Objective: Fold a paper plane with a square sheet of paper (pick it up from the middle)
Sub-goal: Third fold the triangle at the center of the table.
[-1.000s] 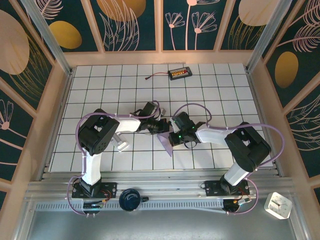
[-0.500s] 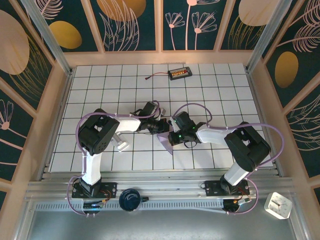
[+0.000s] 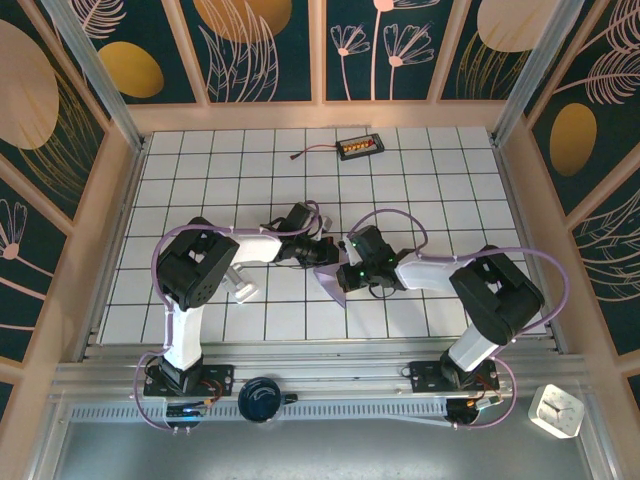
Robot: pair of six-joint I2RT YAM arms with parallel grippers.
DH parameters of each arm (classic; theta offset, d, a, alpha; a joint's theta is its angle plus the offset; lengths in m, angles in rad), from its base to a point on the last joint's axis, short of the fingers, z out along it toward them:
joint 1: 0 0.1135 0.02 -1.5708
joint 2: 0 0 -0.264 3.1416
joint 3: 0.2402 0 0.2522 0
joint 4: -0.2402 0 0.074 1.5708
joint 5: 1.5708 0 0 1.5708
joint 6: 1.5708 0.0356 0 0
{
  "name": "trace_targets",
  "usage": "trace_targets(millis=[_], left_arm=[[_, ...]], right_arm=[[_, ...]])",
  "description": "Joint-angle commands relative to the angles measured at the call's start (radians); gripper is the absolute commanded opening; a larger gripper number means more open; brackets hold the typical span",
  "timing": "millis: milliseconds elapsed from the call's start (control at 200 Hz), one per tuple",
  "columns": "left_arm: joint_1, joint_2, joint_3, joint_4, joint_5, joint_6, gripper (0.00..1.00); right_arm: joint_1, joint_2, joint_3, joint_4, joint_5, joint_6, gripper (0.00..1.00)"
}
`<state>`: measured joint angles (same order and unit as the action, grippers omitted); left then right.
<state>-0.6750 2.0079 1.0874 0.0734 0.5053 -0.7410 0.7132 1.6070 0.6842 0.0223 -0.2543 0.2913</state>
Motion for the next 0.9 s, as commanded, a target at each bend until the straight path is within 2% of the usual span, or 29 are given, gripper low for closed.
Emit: trace_targets(millis=[0, 225, 355, 440, 530, 591, 761, 891], left_arm=[[-0.006, 0.047, 0.005, -0.098, -0.044, 0.024, 0.0], [-0.004, 0.013, 0.084, -0.15, -0.067, 0.036, 0.11], [0.0, -0.022, 0.125, -0.173, -0.087, 0.038, 0.22], [0.005, -0.058, 0.121, -0.176, -0.112, 0.032, 0.28], [0.007, -0.129, 0.071, -0.173, -0.159, 0.009, 0.29], [0.006, -0.199, -0.017, -0.118, -0.157, -0.046, 0.26], [-0.046, -0.375, -0.294, 0.059, -0.097, -0.22, 0.03], [-0.133, -0.409, -0.401, 0.193, -0.041, -0.331, 0.0]], right_arm=[[0.003, -0.004, -0.049, -0.052, 0.007, 0.027, 0.0], [0.004, -0.024, -0.09, -0.058, 0.023, 0.049, 0.0], [0.005, -0.036, -0.103, -0.062, 0.027, 0.056, 0.0], [0.004, -0.039, -0.107, -0.061, 0.03, 0.057, 0.0], [0.004, -0.038, -0.109, -0.062, 0.031, 0.056, 0.0], [0.005, -0.035, -0.109, -0.061, 0.032, 0.054, 0.0], [0.005, -0.029, -0.11, -0.057, 0.033, 0.057, 0.0], [0.005, -0.023, -0.112, -0.056, 0.034, 0.057, 0.0]])
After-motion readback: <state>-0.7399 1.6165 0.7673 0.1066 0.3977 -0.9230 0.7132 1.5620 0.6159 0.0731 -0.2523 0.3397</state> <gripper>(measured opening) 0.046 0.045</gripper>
